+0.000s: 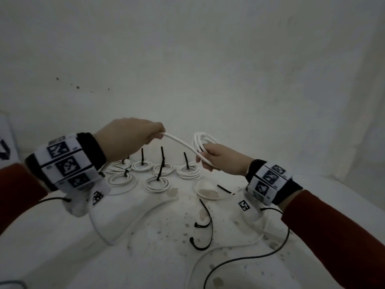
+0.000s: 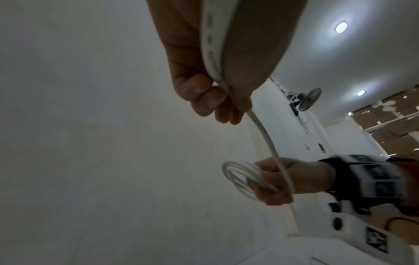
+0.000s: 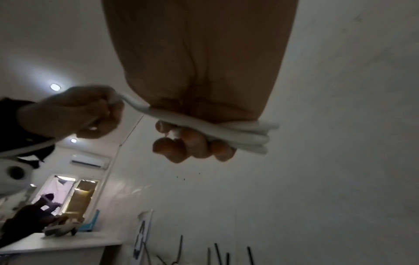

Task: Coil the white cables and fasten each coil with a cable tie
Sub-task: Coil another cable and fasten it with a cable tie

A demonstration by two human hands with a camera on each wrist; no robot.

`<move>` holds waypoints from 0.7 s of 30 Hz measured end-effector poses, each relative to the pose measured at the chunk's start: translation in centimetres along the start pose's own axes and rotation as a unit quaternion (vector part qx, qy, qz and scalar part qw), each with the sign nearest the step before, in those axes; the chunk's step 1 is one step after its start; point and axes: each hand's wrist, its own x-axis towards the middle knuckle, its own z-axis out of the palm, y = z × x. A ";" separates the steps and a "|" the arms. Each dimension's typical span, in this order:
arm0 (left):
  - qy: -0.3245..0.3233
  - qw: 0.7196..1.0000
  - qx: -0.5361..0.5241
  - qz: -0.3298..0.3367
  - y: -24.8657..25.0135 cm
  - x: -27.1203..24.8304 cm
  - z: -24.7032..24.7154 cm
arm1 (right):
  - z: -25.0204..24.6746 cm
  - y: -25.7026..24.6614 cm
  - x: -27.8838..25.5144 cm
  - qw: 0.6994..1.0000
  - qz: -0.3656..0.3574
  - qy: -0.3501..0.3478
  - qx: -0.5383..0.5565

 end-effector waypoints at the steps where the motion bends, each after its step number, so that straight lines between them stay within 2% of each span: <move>1: -0.003 1.000 -0.007 -0.010 -0.4 0.1 0.1 | 0.3 -0.2 -0.3 0.999 -0.003 -0.023 0.047; 4: -0.011 0.997 -0.068 -0.042 -1.1 0.5 0.9 | 0.8 -1.3 -1.0 0.985 -0.023 -0.046 0.166; 7: 0.009 0.992 -0.103 -0.066 -1.0 1.0 1.7 | 0.6 -2.4 -1.3 0.970 -0.016 -0.001 0.241; 10: 0.053 0.997 -0.019 -0.049 -1.0 1.4 2.2 | -0.1 -2.8 -1.2 0.946 -0.025 0.045 0.321; 13: 0.091 0.994 0.046 -0.044 -1.0 2.0 2.0 | -0.8 -2.9 -0.7 0.936 -0.057 0.078 0.340; 18: 0.123 0.990 0.019 -0.067 -0.5 3.3 2.2 | -1.5 -3.1 -0.4 0.930 -0.051 0.100 0.351; 21: 0.126 0.989 0.016 -0.081 -0.1 3.8 2.6 | -1.9 -2.9 -0.4 0.909 -0.040 0.090 0.404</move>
